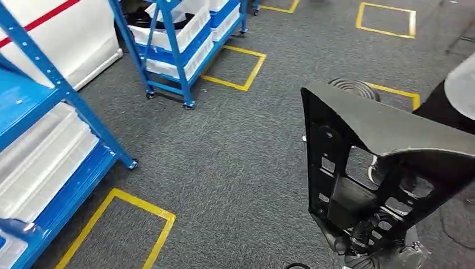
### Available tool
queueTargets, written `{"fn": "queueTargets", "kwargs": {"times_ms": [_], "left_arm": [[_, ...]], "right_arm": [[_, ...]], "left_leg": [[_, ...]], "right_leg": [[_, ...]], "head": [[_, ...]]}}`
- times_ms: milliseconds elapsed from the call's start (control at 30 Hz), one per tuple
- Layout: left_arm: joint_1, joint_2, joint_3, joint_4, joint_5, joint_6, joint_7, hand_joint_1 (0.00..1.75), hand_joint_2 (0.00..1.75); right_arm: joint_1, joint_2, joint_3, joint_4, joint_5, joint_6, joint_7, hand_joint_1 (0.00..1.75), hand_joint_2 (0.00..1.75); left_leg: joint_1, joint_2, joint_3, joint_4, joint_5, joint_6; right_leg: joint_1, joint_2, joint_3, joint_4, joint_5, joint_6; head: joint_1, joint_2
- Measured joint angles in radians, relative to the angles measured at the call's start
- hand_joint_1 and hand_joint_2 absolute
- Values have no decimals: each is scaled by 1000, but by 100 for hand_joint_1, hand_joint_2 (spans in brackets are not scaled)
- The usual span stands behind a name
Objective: Take the parts from the cabinet and place them on the table.
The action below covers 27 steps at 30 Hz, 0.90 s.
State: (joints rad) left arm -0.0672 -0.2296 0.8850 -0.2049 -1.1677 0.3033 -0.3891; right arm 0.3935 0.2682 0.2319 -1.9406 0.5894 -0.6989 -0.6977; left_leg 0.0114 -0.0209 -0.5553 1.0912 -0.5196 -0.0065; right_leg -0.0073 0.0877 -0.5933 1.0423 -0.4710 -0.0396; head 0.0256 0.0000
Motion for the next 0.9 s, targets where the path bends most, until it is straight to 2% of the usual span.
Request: {"fn": "queueTargets", "kwargs": {"times_ms": [33, 67, 133, 167, 200, 233, 267, 300, 333, 367, 400, 433, 467, 500, 533, 567, 600, 667, 700, 733, 767, 800, 833, 867, 900], "left_arm": [[3, 0, 0, 0, -1, 0, 0, 0, 175], [3, 0, 0, 0, -1, 0, 0, 0, 175], [-3, 0, 0, 0, -4, -1, 0, 0, 175], [-3, 1, 0, 0, -4, -2, 0, 0, 175], [-3, 0, 1, 0, -3, -2, 0, 0, 175], [-4, 0, 1, 0, -3, -3, -1, 0, 175], [-4, -2, 1, 0, -3, -3, -4, 0, 175], [-2, -3, 1, 0, -3, -4, -5, 0, 175], [-1, -3, 1, 0, -2, -4, -6, 0, 175], [0, -2, 1, 0, -1, -4, -8, 0, 175], [0, -2, 2, 0, 1, -4, -10, 0, 175], [-2, -2, 3, 0, 3, -4, -11, 0, 175], [-4, -2, 3, 0, 3, -4, -13, 0, 175], [-5, -3, 3, 0, 3, -5, -14, 0, 175], [-6, -3, 3, 0, 3, -6, -15, 0, 175], [-6, -3, 3, 0, 3, -8, -16, 0, 175], [-5, -3, 3, 0, 4, -10, -16, 0, 175], [-8, -3, 3, 0, 4, -16, -16, 0, 175], [-11, -3, 3, 0, 3, -18, -16, 0, 175], [-12, -3, 3, 0, 3, -19, -17, 0, 175], [-12, -3, 3, 0, 3, -19, -18, 0, 175], [-9, -3, 3, 0, 3, -20, -18, 0, 175], [-7, -3, 3, 0, 4, -21, -20, 0, 175], [-5, -3, 3, 0, 4, -22, -22, 0, 175], [-3, -3, 4, 0, 4, -23, -23, 0, 175]], "right_arm": [[0, 1, 0, 0, 0, 0, 0, 175, 175], [-2, 2, 0, 0, 0, 0, 0, 175, 175], [1, 2, -1, 0, 1, 0, 0, 175, 175], [3, 2, -1, 0, 1, 0, 0, 175, 175], [5, 2, -2, -1, 1, 0, 0, 175, 175], [8, 2, -3, -2, 1, 0, 0, 175, 175], [5, 2, -3, -3, 1, 0, 0, 175, 175], [1, 2, -3, -3, 0, 0, 0, 175, 175], [-1, 2, -4, -2, 0, 0, 0, 175, 175], [-2, 2, -5, -2, 0, 0, 0, 175, 175], [-4, 2, -8, -1, 0, 0, 0, 175, 175], [-7, 1, -10, 0, 0, 0, 0, 175, 175], [-8, 1, -11, 0, 0, 0, 0, 175, 175], [-10, 2, -11, 0, 0, 0, 0, 175, 175], [-11, 1, -12, 0, 0, 0, 0, 175, 175], [-16, 2, -13, 0, 0, 1, 0, 175, 175], [-18, 2, -13, 0, 0, 0, 0, 175, 175], [-18, 2, -16, 0, 0, 0, 0, 175, 175], [-18, 2, -17, 0, 0, 0, 0, 175, 175], [-19, 2, -18, 0, 0, 0, 0, 175, 175], [-23, 2, -18, 0, 0, 0, 0, 175, 175], [-27, 2, -18, 0, 0, 0, 0, 175, 175], [-27, 2, -18, 0, 0, 0, 0, 175, 175], [-26, 2, -19, 0, 0, 0, 0, 175, 175], [-26, 2, -20, 0, 0, 0, 0, 175, 175]], "left_leg": [[2, -65, 22, -61, 11, 7], [4, -73, 29, -86, 6, 9], [-2, -56, 28, -80, 5, 10], [-3, -46, 31, -83, 9, 17], [9, -29, 34, -101, 19, 27], [7, -13, 41, -109, 24, 32], [6, 1, 43, -112, 26, 39], [3, 15, 42, -112, 26, 39], [1, 30, 42, -111, 25, 39], [1, 46, 42, -111, 23, 39], [1, 60, 42, -110, 21, 39], [0, 74, 43, -109, 19, 37], [0, 85, 45, -108, 16, 35], [0, 94, 49, -106, 11, 32], [-1, 101, 54, -104, 6, 27], [-10, 111, 54, -99, 1, 19], [-10, 118, 55, -100, -1, 17], [-10, 139, 60, -103, -2, 10], [-9, 142, 63, -102, -8, 3], [-4, 94, 58, -84, -25, -2], [-3, 60, 42, -46, -53, -3], [-2, 39, 6, 34, -98, -4], [-2, 30, -37, 122, -137, -5], [-2, 29, -75, 197, -160, -6], [-2, 29, -95, 228, -153, -6]], "right_leg": [[-3, 9, -4, 2, 0, 2], [3, 23, -11, 11, 0, 9], [-6, 42, -18, 2, 8, 24], [-7, 53, -19, -2, 13, 32], [-1, 65, -20, 0, 15, 39], [1, 9, -30, 20, -4, 39], [3, -38, -54, 73, -42, 43], [2, -61, -88, 144, -82, 47], [0, -74, -122, 218, -115, 50], [-2, -79, -145, 268, -129, 53], [-3, -82, -147, 275, -122, 54], [-5, -85, -127, 241, -95, 54], [-6, -90, -89, 175, -59, 52], [-5, -108, -36, 85, -19, 49], [0, -157, 6, 10, -7, 43], [15, -170, 11, -5, -17, 38], [11, -159, 8, -3, -15, 31], [14, -138, 1, -2, -16, 26], [9, -125, 4, -11, -11, 18], [5, -116, 8, -15, -8, 13], [4, -109, 8, -16, -8, 6], [4, -99, 8, -16, -8, 0], [5, -87, 8, -15, -8, -2], [7, -73, 8, -14, -8, -2], [7, -57, 8, -13, -8, -3]], "head": [[0, 0], [1, 0], [0, 0], [0, 0], [1, 0], [2, 0], [7, 0], [8, 0], [8, 0], [8, 0], [8, 0], [8, 0], [8, 0], [8, 0], [8, 0], [8, 0], [6, 0], [6, 0], [7, 0], [5, 0], [6, 0], [5, 0], [5, 0], [5, 0], [5, 0]]}}
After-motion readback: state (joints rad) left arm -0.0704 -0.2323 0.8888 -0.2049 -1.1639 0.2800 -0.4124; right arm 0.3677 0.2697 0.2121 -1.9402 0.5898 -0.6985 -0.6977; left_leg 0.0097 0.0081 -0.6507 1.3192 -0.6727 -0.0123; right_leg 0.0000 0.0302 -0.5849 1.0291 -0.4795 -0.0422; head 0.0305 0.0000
